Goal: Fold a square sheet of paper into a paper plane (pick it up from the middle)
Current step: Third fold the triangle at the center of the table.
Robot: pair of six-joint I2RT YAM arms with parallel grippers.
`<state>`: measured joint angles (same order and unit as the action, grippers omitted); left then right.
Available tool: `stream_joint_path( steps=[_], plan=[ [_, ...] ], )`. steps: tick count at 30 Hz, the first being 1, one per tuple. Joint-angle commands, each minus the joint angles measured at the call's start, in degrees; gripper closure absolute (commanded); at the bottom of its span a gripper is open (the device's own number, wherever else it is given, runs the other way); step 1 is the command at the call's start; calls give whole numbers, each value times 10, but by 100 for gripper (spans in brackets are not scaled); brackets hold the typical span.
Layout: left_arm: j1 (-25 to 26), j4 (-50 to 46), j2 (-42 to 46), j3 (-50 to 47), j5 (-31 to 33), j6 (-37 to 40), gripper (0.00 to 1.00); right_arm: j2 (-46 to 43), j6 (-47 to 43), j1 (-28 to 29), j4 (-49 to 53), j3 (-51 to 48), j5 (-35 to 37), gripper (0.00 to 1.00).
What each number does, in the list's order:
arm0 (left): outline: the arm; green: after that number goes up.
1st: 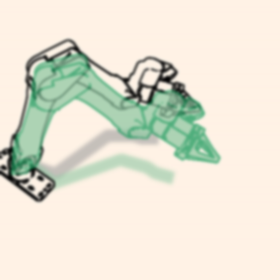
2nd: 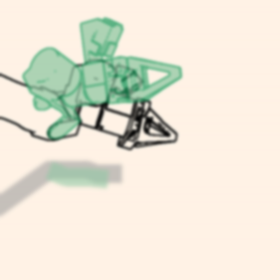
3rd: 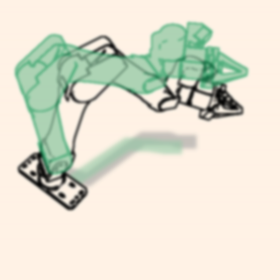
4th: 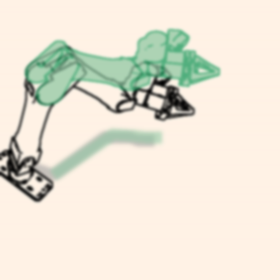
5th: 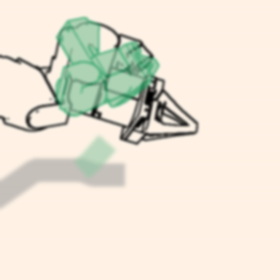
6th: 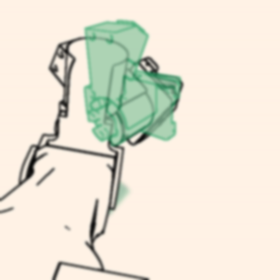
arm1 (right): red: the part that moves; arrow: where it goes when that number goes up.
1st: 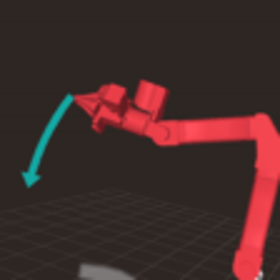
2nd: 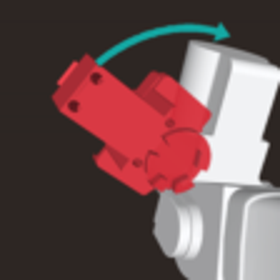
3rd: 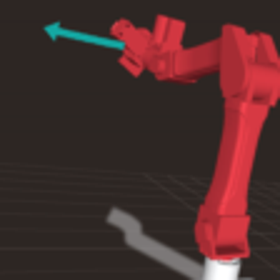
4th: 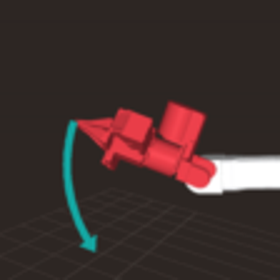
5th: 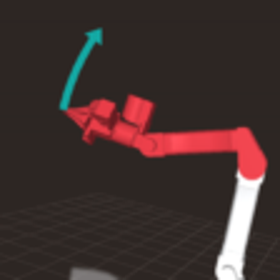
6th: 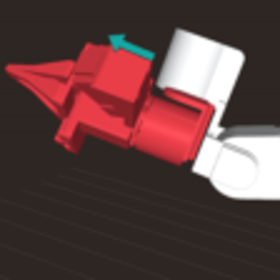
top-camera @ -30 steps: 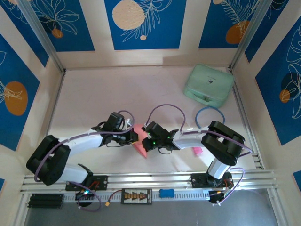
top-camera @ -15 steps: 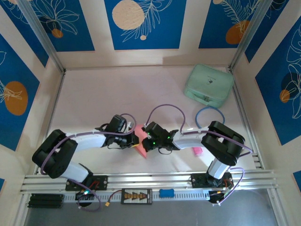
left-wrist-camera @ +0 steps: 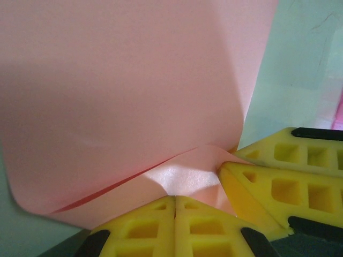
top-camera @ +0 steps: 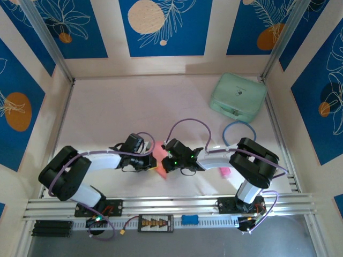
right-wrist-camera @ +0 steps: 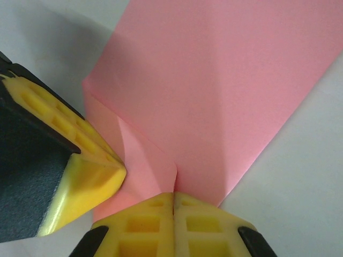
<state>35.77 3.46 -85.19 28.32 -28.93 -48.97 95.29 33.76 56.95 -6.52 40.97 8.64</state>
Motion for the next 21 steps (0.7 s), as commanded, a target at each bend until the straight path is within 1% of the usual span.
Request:
stream_joint_path(
  steps=[1, 4, 6, 7, 10, 12, 14, 17, 21],
  plan=[
    [4, 1, -28, -13, 17, 14, 100, -20, 11, 4, 31, 1, -6, 92],
    [4, 1, -28, -14, 18, 15, 100, -53, 34, 0, 60, 5, 9, 75],
    [4, -1, -25, -15, 20, 16, 100, -83, 49, -7, 71, -2, 3, 68],
    [3, -1, -24, -15, 21, 16, 100, -98, 57, -11, 67, -9, -14, 64],
    [5, 0, -23, -13, 22, 16, 100, -125, 82, -14, 34, -28, -74, 60],
    [4, 2, -23, -13, 20, 14, 100, -123, 95, -15, 11, -32, -132, 64],
    [4, 3, -22, -13, 20, 13, 100, -109, 119, -8, 5, -26, -164, 75],
    [5, 3, -22, -13, 20, 14, 100, -82, 135, -4, 21, -8, -173, 88],
    [4, 4, -23, -13, 18, 14, 100, -47, 127, 5, 37, 20, -183, 93]
  ],
)
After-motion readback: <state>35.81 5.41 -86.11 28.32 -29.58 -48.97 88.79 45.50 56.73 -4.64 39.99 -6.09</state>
